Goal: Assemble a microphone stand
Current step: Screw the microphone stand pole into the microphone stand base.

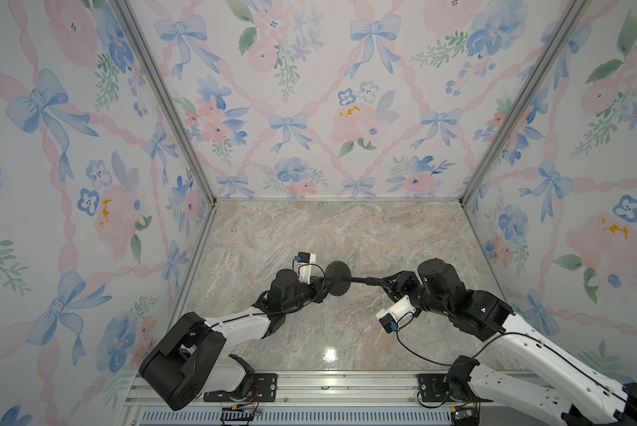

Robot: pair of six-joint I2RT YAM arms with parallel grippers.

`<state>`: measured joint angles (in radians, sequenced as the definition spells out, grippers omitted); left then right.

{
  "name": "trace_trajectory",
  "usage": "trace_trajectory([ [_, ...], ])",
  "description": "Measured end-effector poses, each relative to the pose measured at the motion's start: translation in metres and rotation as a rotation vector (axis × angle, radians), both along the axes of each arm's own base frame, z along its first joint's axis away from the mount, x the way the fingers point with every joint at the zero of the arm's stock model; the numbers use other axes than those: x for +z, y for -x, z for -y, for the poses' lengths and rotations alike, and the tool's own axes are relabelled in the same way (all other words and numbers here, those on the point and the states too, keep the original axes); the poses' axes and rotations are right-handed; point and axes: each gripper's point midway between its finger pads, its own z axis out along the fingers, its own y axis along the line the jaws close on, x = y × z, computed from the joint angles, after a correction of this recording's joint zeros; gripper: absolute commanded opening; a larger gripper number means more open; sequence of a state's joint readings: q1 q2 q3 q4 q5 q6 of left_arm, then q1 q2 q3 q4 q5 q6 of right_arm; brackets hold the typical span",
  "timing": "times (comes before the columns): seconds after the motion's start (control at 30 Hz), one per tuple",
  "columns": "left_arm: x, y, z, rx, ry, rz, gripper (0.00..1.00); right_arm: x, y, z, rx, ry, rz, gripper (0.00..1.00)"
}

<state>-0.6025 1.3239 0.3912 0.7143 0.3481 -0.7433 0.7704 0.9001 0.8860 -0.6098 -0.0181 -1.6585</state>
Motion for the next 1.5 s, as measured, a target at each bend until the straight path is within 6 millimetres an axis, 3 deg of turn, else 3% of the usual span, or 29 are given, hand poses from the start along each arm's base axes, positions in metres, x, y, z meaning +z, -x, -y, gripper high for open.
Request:
trace_trajectory([
  [0.1, -0.003, 0.001, -0.001, 0.000, -0.008, -0.011, 0.00, -0.004, 0.003, -0.001, -0.025, -0.016, -0.050, 0.35],
  [0.33, -0.009, 0.002, -0.002, 0.003, -0.023, -0.030, 0.00, -0.008, 0.008, -0.010, -0.138, -0.107, -0.207, 0.29],
  [0.9, -0.010, -0.008, -0.016, 0.075, -0.072, -0.006, 0.00, -0.004, -0.002, -0.035, -0.680, -0.615, -0.779, 0.27],
  [1.17, -0.004, -0.009, -0.016, 0.082, -0.060, 0.011, 0.00, 0.006, -0.007, -0.034, -0.758, -0.796, -0.951, 0.25],
  [1.5, 0.000, -0.011, -0.017, 0.094, -0.052, 0.021, 0.00, 0.012, -0.014, -0.035, -0.819, -0.824, -1.027, 0.24],
])
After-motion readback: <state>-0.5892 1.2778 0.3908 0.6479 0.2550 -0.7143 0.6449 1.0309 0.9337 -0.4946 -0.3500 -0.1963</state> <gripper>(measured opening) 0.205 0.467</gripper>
